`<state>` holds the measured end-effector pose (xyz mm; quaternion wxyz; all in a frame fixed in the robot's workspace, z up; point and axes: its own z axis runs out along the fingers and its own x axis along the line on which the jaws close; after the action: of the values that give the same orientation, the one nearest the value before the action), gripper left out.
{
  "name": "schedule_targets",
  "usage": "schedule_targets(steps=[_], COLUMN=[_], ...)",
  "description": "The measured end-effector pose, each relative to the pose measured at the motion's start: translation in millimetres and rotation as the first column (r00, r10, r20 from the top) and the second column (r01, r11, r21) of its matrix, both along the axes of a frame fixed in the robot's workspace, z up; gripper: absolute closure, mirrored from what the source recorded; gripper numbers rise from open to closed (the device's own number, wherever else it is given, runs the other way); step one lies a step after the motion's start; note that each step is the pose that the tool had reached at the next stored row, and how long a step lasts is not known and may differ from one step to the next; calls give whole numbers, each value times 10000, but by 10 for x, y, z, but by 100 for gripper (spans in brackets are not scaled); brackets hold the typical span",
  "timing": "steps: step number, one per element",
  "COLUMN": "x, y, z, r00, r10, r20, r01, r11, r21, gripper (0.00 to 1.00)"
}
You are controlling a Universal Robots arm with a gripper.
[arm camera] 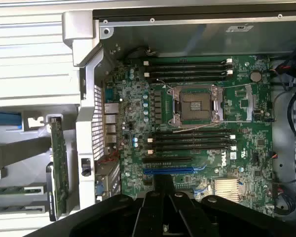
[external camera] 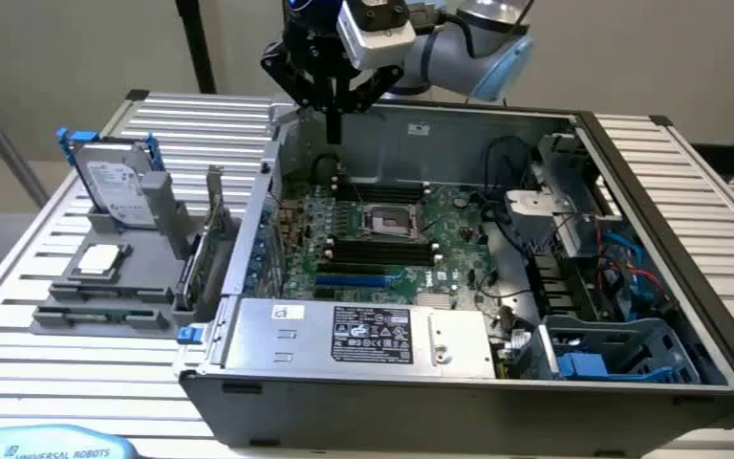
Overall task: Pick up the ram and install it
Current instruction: 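Reach for the ram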
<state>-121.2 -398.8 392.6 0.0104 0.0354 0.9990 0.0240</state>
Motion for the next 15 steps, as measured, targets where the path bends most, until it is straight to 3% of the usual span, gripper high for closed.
schedule_targets(steps=[15], x=[-28], y=[-9], z=[1], r00=[10000], r10=[-1], r20=[-2], r01=[1], r11=[10000], r21=[-3], gripper=[89])
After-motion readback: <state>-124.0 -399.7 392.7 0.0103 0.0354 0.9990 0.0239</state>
